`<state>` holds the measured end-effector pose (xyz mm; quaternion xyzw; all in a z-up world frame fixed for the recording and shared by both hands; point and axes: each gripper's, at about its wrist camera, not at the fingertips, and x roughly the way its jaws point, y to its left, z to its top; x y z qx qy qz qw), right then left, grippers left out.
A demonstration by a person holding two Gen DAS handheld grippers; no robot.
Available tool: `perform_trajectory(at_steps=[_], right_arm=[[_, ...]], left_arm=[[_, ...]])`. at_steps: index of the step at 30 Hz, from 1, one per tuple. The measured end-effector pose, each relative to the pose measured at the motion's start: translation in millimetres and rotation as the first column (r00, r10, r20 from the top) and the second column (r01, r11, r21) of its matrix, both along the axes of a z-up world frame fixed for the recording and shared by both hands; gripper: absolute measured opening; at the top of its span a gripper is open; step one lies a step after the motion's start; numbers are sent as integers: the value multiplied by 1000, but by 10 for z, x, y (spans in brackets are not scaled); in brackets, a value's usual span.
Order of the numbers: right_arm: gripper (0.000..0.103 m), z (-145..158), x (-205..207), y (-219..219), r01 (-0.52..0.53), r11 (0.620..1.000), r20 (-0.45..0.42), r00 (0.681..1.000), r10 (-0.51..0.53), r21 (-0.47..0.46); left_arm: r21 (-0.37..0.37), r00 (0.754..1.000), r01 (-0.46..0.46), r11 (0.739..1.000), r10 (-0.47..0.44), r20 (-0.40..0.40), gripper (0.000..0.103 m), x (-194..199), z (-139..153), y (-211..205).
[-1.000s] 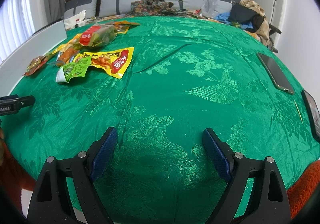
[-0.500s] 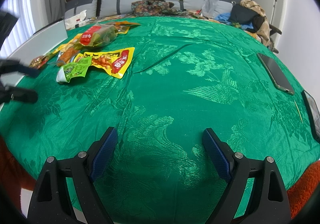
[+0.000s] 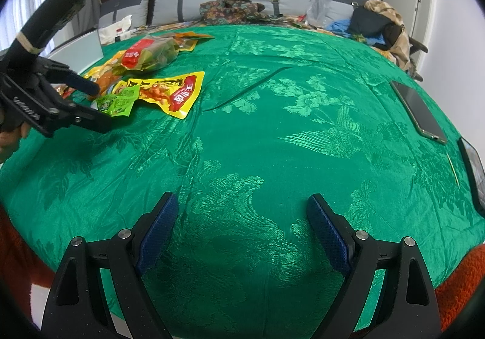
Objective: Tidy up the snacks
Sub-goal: 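Grasp the green snack packet with the left tool, then lift the green packet off the bed with the left tool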
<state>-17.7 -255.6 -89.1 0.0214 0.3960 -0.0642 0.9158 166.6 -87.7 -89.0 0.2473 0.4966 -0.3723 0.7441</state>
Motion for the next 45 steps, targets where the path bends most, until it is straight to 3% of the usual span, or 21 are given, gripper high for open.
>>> perform_trajectory(at_steps=[7, 11, 14, 16, 20, 24, 29, 34, 37, 40, 45], right_arm=[[90, 0, -1, 0, -1, 1000, 0, 1000, 1, 0], [90, 0, -1, -1, -1, 1000, 0, 1000, 1, 0], [90, 0, 0, -1, -1, 1000, 0, 1000, 1, 0], [90, -1, 2, 1, -1, 1000, 0, 1000, 1, 0], [90, -1, -1, 1, 1, 1000, 0, 1000, -1, 0], [90, -1, 2, 0, -1, 1000, 0, 1000, 1, 0], [90, -1, -2, -3, 0, 1000, 0, 1000, 0, 0], [90, -1, -1, -3, -1, 1000, 0, 1000, 1, 0], [90, -1, -1, -3, -1, 1000, 1, 1000, 1, 0], [90, -1, 0, -2, -1, 1000, 0, 1000, 1, 0], [90, -1, 2, -1, -1, 1000, 1, 1000, 1, 0]], left_arm=[[44, 1000, 16, 999, -17, 13, 103, -19, -125, -106], [33, 1000, 9, 999, -9, 12, 102, -31, -140, -108], [19, 1000, -1, 1000, 0, 25, 91, -57, -107, -57], [4, 1000, -11, 1000, 11, 28, 79, -67, -69, 9], [-22, 1000, -2, 1000, 2, -8, 77, -95, -33, 112], [7, 999, 44, 999, -44, -17, 77, -188, -41, 124], [58, 996, 83, 995, -82, -19, 84, -254, -64, 111], [74, 990, 130, 989, -126, -56, 98, -325, -117, 116], [77, 983, 171, 982, -164, -86, 100, -376, -142, 110], [46, 979, 170, 984, -163, -118, 100, -354, -122, 125], [-56, 981, 53, 997, -62, -184, 103, -136, -82, 211]])
